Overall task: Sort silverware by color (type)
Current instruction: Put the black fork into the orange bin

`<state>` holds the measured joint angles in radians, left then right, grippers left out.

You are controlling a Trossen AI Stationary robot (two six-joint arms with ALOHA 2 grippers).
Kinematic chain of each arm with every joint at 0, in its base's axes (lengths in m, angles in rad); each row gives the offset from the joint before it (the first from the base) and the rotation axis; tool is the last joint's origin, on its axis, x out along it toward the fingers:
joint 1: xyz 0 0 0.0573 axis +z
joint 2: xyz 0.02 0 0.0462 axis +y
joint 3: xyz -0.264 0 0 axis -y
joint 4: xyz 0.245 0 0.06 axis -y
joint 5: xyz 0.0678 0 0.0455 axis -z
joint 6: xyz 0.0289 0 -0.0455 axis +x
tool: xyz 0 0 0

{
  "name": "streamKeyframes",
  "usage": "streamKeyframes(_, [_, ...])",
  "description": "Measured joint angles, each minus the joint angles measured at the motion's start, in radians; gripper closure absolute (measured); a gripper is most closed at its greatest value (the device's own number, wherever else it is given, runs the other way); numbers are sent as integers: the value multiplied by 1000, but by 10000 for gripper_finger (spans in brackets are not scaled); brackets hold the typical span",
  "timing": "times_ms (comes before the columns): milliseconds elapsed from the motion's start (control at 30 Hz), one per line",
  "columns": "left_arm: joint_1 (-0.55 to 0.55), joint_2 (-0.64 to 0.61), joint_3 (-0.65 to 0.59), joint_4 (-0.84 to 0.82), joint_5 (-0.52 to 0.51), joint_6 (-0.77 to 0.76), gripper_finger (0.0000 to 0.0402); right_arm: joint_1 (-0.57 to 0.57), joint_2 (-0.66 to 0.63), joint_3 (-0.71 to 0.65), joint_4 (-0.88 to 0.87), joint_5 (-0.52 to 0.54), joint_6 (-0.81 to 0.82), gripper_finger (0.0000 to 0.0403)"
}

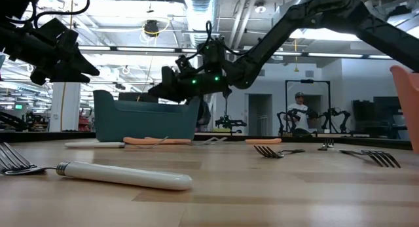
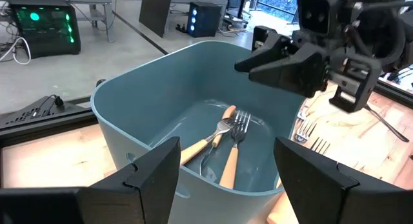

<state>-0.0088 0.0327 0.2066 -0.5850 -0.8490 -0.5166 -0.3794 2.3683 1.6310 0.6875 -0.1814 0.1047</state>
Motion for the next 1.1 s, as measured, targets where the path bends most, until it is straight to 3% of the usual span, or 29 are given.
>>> streamKeyframes(167, [0, 0, 0, 0, 0, -1, 167, 2, -69, 0, -5, -10, -30, 239])
streamKeyframes(267, [0, 0, 0, 0, 5, -2, 167, 4, -148, 1, -99, -50, -72, 238])
streamKeyframes(533, [0, 0, 0, 0, 24, -4, 167, -4, -477, 2, -563, -153, -275, 242])
streamKeyframes(767, [0, 0, 0, 0, 23, -6, 167, -15, -745, 2, -889, -157, -434, 243])
streamKeyframes(1100, [0, 0, 0, 0, 23, -8, 167, -84, -986, 2, -1422, -128, -400, 243])
